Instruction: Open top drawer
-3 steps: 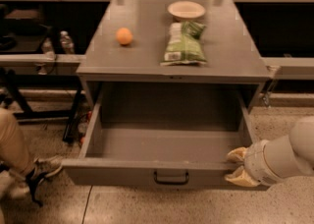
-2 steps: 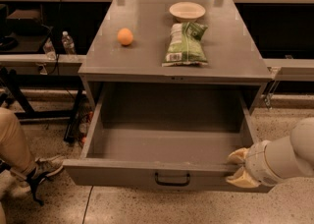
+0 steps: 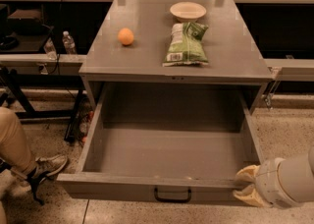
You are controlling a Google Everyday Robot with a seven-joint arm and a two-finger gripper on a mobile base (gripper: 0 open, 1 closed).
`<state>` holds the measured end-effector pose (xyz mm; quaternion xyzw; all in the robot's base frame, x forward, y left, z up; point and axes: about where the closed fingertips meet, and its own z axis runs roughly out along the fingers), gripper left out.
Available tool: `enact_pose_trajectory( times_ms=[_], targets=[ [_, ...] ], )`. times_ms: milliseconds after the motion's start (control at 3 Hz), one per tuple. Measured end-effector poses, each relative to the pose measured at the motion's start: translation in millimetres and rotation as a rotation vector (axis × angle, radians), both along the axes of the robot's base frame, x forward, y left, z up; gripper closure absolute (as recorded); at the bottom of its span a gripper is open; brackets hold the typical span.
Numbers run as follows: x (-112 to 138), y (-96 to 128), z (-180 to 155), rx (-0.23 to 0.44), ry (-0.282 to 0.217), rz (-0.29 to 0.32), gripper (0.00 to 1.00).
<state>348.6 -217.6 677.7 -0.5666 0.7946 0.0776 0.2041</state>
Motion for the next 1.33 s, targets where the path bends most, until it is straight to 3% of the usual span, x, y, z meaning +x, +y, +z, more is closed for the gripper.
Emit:
enact_pose_trajectory(
  times_ms=[333, 667, 1000, 1333],
  targets=[
    [-33, 2, 13, 0.005, 0.017, -0.018, 0.28],
    [-46, 2, 21, 0.002, 0.019, -0.021, 0.07],
    [-49, 1, 30, -0.007, 0.009, -0.007, 0.00],
    [-42, -2, 35, -0.012, -0.007, 0.007, 0.00]
  ],
)
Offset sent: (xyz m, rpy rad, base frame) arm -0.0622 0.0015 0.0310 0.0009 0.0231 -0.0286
